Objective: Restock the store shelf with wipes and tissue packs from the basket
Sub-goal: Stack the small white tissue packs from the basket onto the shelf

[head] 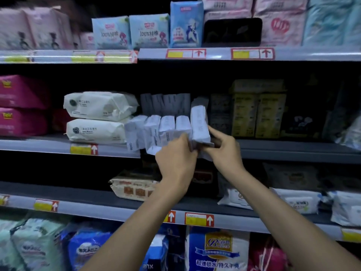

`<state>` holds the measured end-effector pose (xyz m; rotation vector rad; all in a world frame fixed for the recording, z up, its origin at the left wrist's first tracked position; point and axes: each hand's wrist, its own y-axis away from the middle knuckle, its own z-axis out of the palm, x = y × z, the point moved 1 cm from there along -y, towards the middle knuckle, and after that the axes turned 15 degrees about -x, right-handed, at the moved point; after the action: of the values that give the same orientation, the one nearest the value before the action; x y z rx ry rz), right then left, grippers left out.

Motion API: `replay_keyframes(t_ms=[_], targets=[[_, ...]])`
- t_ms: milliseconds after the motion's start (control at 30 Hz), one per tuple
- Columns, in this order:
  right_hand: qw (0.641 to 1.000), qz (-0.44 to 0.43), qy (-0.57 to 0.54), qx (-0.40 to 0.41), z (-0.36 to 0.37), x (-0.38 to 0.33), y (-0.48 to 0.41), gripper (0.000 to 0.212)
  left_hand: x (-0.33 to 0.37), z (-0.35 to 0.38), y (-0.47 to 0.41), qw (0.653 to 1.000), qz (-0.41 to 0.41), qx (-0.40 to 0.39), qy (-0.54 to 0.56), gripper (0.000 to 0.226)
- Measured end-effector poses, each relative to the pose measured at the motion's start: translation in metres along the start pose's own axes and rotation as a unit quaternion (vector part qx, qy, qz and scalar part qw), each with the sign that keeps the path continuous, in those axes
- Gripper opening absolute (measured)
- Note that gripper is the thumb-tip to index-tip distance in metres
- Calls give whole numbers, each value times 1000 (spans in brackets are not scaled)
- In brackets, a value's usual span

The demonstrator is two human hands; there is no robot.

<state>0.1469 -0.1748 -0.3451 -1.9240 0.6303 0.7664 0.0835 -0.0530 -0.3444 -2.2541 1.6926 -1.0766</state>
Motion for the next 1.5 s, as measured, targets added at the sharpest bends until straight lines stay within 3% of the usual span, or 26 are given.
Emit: replay_keyframes(t_ms=[367, 567, 800, 900, 1000, 1167, 1267, 1500], targets=[[995, 70, 67, -20, -7, -6, -4, 36, -2, 6, 5, 1000, 15, 6, -8, 28], [993, 93, 78, -13, -3, -16, -1, 46, 3, 3, 4, 999, 19, -27, -35, 21], [984, 144, 100, -45, -4, -20, 9, 85, 0, -11, 20, 992, 57, -109, -17, 20], [978, 164, 114, -64, -11, -24, 22, 96, -6, -14, 30, 982, 70, -173, 12, 44], [970, 177, 150, -73, -21, -26, 44, 93, -14, -15, 46, 972, 113, -206, 3, 64], [936, 179, 270, -137, -34, -24, 98, 91, -34, -2, 79, 955, 171, -211, -122, 76], [902, 199, 323, -207, -41, -14, 132, 103, -46, 15, 98, 936, 179, -245, -180, 91], [821, 263, 404, -307, -43, 43, 208, 117, -71, 77, 151, 905, 218, -294, -218, 100]])
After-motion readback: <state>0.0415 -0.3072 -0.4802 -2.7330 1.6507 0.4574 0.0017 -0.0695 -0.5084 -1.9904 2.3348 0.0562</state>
